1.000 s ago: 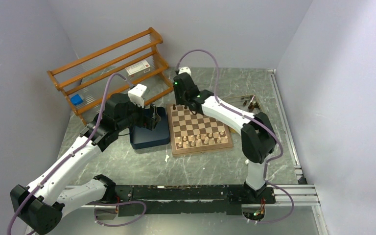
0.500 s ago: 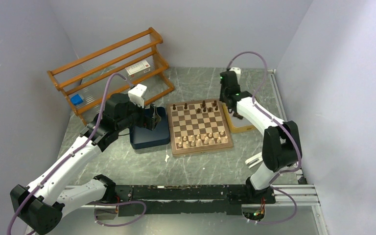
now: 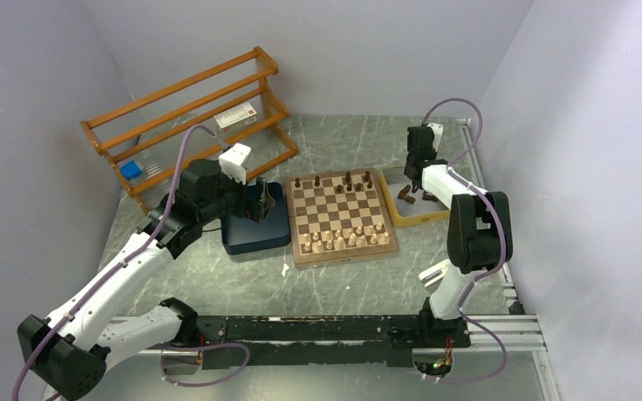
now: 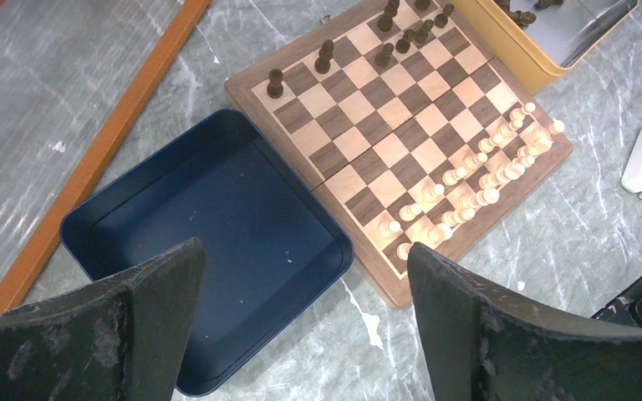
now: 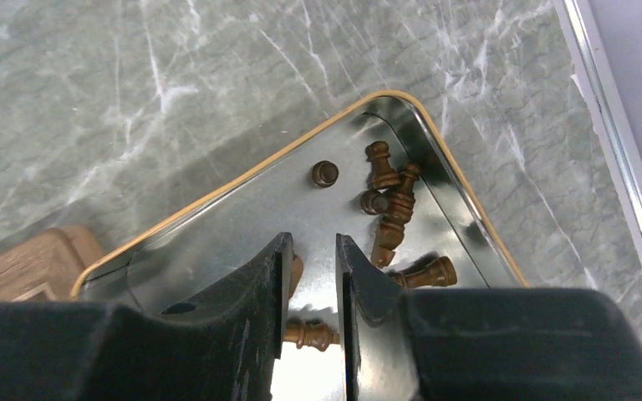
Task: Set up the chess pieces on the board
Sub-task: Pick up the chess piece from the storage box.
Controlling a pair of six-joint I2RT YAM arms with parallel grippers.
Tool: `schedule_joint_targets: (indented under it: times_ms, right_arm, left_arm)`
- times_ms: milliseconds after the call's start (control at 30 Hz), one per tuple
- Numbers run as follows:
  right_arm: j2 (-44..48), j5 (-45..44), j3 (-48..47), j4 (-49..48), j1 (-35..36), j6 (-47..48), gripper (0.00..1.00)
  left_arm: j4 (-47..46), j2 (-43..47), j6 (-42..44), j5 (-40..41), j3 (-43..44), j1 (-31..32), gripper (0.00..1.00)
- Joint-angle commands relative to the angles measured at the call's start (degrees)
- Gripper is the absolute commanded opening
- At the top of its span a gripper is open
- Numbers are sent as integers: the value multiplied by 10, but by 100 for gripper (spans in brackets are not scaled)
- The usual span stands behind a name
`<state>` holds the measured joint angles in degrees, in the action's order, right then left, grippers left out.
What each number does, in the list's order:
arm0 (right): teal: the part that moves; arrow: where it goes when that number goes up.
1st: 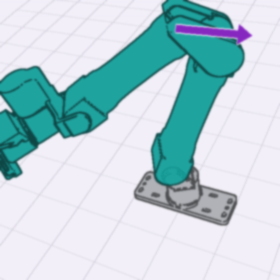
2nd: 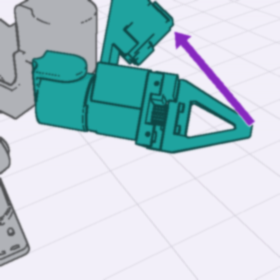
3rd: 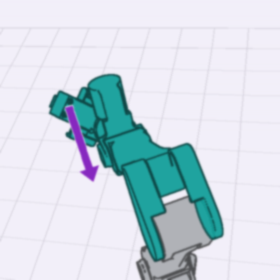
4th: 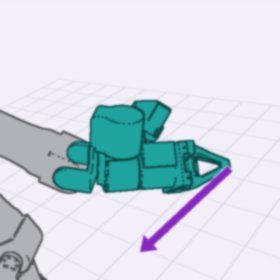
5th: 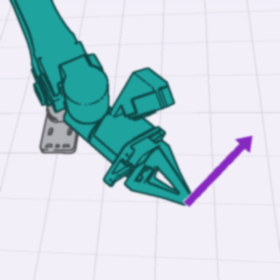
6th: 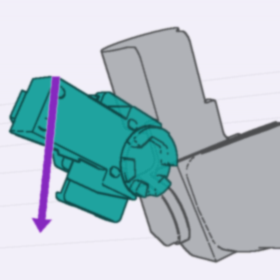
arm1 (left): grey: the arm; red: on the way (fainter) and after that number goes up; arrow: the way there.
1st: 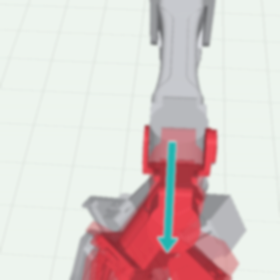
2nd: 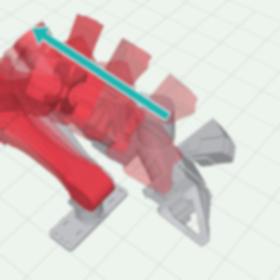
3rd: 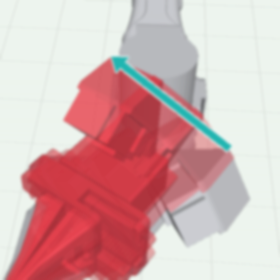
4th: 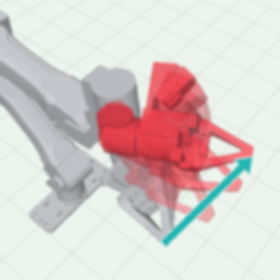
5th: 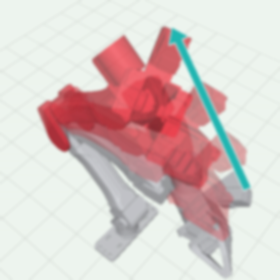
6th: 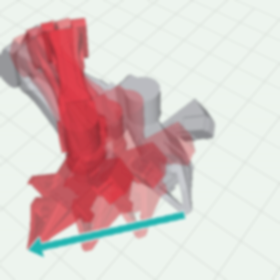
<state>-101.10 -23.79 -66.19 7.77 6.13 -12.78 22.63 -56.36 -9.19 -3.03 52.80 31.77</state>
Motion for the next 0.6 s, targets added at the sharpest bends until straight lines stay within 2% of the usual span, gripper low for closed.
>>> schedule_joint_targets:
  times_ms: [0,133,567]
  right_arm:
    - [-18,-11,-9,-26,-20,17,27]
    - [-18,13,6,-61,-31,39,26]
    - [-30,82,45,-163,-45,104,31]
  left_arm:
    - [-8,6,6,-9,-6,-1,94]
    - [-8,4,6,-11,-5,-1,94]
    - [-8,3,7,-10,-5,-1,94]
